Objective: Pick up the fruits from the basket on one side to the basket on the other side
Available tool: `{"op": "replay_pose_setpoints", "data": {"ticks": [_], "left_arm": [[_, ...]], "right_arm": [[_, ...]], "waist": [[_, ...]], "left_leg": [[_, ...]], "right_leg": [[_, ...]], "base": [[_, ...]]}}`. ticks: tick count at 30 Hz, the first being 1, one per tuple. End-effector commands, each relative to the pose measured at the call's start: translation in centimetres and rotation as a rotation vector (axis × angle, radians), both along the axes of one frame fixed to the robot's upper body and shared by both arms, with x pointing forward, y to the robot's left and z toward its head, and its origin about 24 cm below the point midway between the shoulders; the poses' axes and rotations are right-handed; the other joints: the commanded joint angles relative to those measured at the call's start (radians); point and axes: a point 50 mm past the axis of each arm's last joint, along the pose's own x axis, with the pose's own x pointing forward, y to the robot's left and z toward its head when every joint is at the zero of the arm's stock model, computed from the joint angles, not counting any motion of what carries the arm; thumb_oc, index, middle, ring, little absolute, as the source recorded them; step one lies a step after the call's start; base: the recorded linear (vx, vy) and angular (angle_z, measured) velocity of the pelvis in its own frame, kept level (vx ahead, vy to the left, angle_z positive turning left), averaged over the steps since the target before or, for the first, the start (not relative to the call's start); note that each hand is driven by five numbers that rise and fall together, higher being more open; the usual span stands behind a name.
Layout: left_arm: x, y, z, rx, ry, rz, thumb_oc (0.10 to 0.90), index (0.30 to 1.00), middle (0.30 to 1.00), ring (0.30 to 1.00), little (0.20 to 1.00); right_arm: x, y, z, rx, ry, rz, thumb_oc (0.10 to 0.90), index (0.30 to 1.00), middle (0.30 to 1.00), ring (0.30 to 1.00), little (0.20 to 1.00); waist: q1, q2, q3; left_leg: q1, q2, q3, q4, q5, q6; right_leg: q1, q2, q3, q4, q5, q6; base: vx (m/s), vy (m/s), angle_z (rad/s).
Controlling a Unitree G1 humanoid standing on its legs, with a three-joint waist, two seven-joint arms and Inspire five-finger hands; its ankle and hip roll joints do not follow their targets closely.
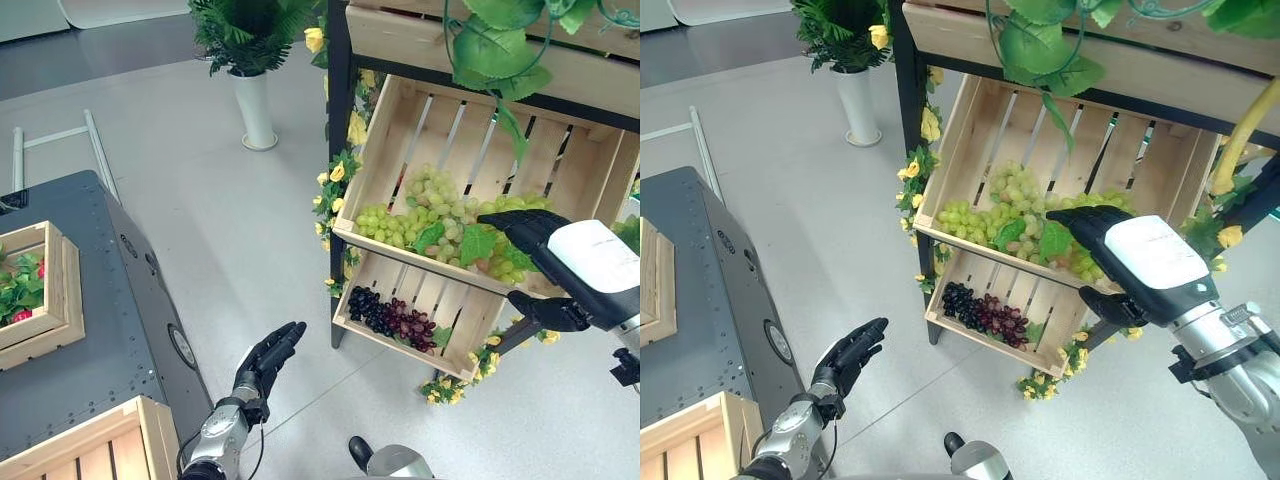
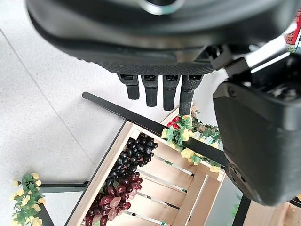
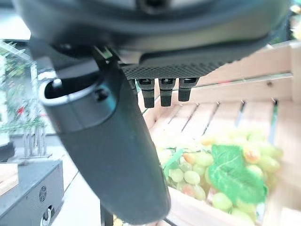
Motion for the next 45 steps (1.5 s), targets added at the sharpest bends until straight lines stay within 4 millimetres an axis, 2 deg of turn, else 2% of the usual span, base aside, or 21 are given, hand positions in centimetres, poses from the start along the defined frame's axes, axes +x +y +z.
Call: {"op": "replay_pose_setpoints", "data": {"ticks": [1, 7, 14, 15, 16, 17, 20, 21, 25, 26, 29, 30, 35, 40, 42, 43, 45], "left_arm": [[2.5, 1.0, 2.5, 0.047, -0.169, -0.027, 0.800, 0.900, 0.900, 0.900, 0.900], [2.0, 0.5, 2.0, 0.037, -0.149, -0.041, 0.800, 0.900, 0.900, 0.900, 0.900], [1.4, -0.3, 1.0, 0.061, -0.081, -0.066, 0.800, 0.900, 0.900, 0.900, 0.900], [0.8, -0.5, 0.4, 0.091, -0.052, -0.099, 0.800, 0.900, 0.900, 0.900, 0.900], [0.7, -0.6, 0.3, 0.108, -0.050, -0.111, 0.800, 0.900, 0.900, 0.900, 0.900], [0.4, -0.9, 0.0, 0.175, -0.042, -0.158, 0.800, 0.900, 0.900, 0.900, 0.900], [-0.4, -0.8, -0.8, 0.218, 0.013, -0.170, 0.800, 0.900, 0.900, 0.900, 0.900], [-1.1, -0.7, -1.6, 0.236, 0.073, -0.191, 0.800, 0.900, 0.900, 0.900, 0.900], [-2.6, -0.5, -3.0, 0.279, 0.193, -0.206, 0.800, 0.900, 0.900, 0.900, 0.900], [-3.5, -0.4, -3.7, 0.306, 0.259, -0.208, 0.800, 0.900, 0.900, 0.900, 0.900], [-5.4, 0.4, -4.8, 0.359, 0.381, -0.203, 0.800, 0.900, 0.900, 0.900, 0.900], [-5.9, 0.7, -5.0, 0.383, 0.413, -0.212, 0.800, 0.900, 0.900, 0.900, 0.900], [-7.6, 0.9, -5.6, 0.407, 0.459, -0.305, 0.800, 0.900, 0.900, 0.900, 0.900], [-7.6, 0.4, -5.5, 0.404, 0.429, -0.295, 0.800, 0.900, 0.900, 0.900, 0.900], [-7.1, -0.1, -5.4, 0.401, 0.397, -0.289, 0.800, 0.900, 0.900, 0.900, 0.900], [-7.1, -0.2, -5.3, 0.401, 0.391, -0.292, 0.800, 0.900, 0.900, 0.900, 0.900], [-6.7, -0.9, -5.1, 0.401, 0.346, -0.329, 0.800, 0.900, 0.900, 0.900, 0.900]], "right_arm": [[-0.3, 1.1, 4.2, 0.034, -0.331, 0.121, 0.800, 0.900, 0.900, 0.900, 0.900], [-0.7, 3.5, 4.3, 0.191, -0.329, 0.326, 0.800, 0.900, 0.900, 0.900, 0.900], [0.3, 6.2, 2.2, 0.351, -0.087, 0.482, 0.800, 0.900, 0.900, 0.900, 0.900], [0.9, 6.8, 0.8, 0.400, 0.013, 0.505, 0.800, 0.900, 0.900, 0.900, 0.900], [1.1, 7.0, 0.5, 0.415, 0.041, 0.505, 0.800, 0.900, 0.900, 0.900, 0.900], [1.7, 7.3, -1.0, 0.504, 0.133, 0.494, 0.800, 0.900, 0.900, 0.900, 0.900], [2.6, 7.9, -3.9, 0.602, 0.277, 0.467, 0.800, 0.900, 0.900, 0.900, 0.900], [3.2, 8.6, -7.0, 0.697, 0.391, 0.414, 0.800, 0.900, 0.900, 0.900, 0.900], [3.7, 9.7, -11.1, 0.881, 0.541, 0.339, 0.800, 0.900, 0.900, 0.900, 0.900], [3.8, 10.5, -12.7, 0.931, 0.575, 0.312, 0.800, 0.900, 0.900, 0.900, 0.900], [3.7, 12.1, -14.8, 0.987, 0.644, 0.286, 0.800, 0.900, 0.900, 0.900, 0.900], [3.8, 12.5, -15.4, 0.996, 0.675, 0.277, 0.800, 0.900, 0.900, 0.900, 0.900], [4.1, 13.9, -17.0, 1.022, 0.788, 0.259, 0.800, 0.900, 0.900, 0.900, 0.900], [4.2, 14.2, -18.8, 1.049, 0.881, 0.186, 0.800, 0.900, 0.900, 0.900, 0.900], [4.1, 14.1, -20.5, 1.115, 0.945, 0.103, 0.800, 0.900, 0.900, 0.900, 0.900], [4.1, 14.1, -20.6, 1.119, 0.952, 0.095, 0.800, 0.900, 0.900, 0.900, 0.900], [3.5, 14.0, -22.4, 1.120, 1.029, 0.037, 0.800, 0.900, 0.900, 0.900, 0.900]], "waist": [[0.053, -0.005, -0.049], [0.067, 0.007, -0.057], [0.097, 0.010, -0.061], [0.109, 0.009, -0.063], [0.111, 0.008, -0.064], [0.121, 0.007, -0.062], [0.133, 0.004, -0.059], [0.143, 0.002, -0.055], [0.161, -0.002, -0.047], [0.171, -0.003, -0.045], [0.191, -0.004, -0.041], [0.203, -0.011, -0.042], [0.239, -0.006, -0.041], [0.265, 0.000, -0.042], [0.281, 0.003, -0.042], [0.282, 0.004, -0.043], [0.294, 0.007, -0.045]], "left_leg": [[0.068, -0.064, 0.031, 0.038, -0.216, 0.064], [0.067, -0.067, 0.027, 0.040, -0.218, 0.061], [0.059, -0.069, 0.011, 0.050, -0.215, 0.058], [0.057, -0.069, 0.006, 0.050, -0.210, 0.054], [0.057, -0.069, 0.004, 0.049, -0.209, 0.054], [0.056, -0.069, -0.002, 0.050, -0.206, 0.053], [0.054, -0.069, -0.012, 0.049, -0.202, 0.051], [0.057, -0.070, -0.022, 0.047, -0.199, 0.050], [0.060, -0.069, -0.035, 0.043, -0.193, 0.046], [0.063, -0.070, -0.044, 0.039, -0.190, 0.045], [0.065, -0.072, -0.059, 0.033, -0.185, 0.041], [0.054, -0.072, -0.052, 0.032, -0.165, 0.038], [0.055, -0.077, -0.082, 0.021, -0.157, 0.034], [0.055, -0.080, -0.102, 0.012, -0.151, 0.032], [0.055, -0.083, -0.124, 0.011, -0.151, 0.033], [0.055, -0.084, -0.125, 0.011, -0.151, 0.033], [0.056, -0.084, -0.141, 0.011, -0.149, 0.032]], "right_leg": [[-0.022, 0.100, 0.020, 0.036, -0.033, 0.028], [-0.021, 0.095, 0.012, 0.034, -0.036, 0.030], [-0.020, 0.085, -0.011, 0.035, -0.040, 0.027], [-0.019, 0.082, -0.022, 0.034, -0.040, 0.026], [-0.019, 0.082, -0.024, 0.034, -0.040, 0.026], [-0.017, 0.078, -0.034, 0.034, -0.040, 0.024], [-0.016, 0.074, -0.049, 0.033, -0.040, 0.023], [-0.011, 0.069, -0.064, 0.030, -0.040, 0.021], [-0.005, 0.059, -0.089, 0.024, -0.034, 0.020], [0.001, 0.056, -0.100, 0.020, -0.032, 0.018], [0.007, 0.049, -0.124, 0.014, -0.032, 0.015], [-0.004, 0.048, -0.127, 0.015, -0.017, 0.008], [0.009, 0.041, -0.158, 0.006, -0.022, 0.002], [0.017, 0.037, -0.181, 0.006, -0.030, -0.004], [0.029, 0.033, -0.205, 0.005, -0.036, -0.009], [0.030, 0.033, -0.206, 0.005, -0.037, -0.010], [0.041, 0.030, -0.224, 0.006, -0.045, -0.014]], "base": [[0.02, 0.003, 0.04], [0.00, 0.000, 0.00], [0.00, -0.008, 0.02], [-0.01, -0.036, 0.10], [-0.02, -0.055, 0.16], [-0.02, -0.042, 0.22], [-0.02, -0.045, 0.18], [-0.01, -0.038, 0.17], [-0.01, -0.052, 0.14], [0.00, -0.062, 0.18], [-0.03, -0.069, 0.16], [-0.07, -0.098, 0.03], [-0.01, -0.045, 0.12], [0.01, -0.032, 0.13], [0.02, -0.037, 0.10], [0.03, -0.051, 0.18], [0.03, -0.053, 0.17]]}}
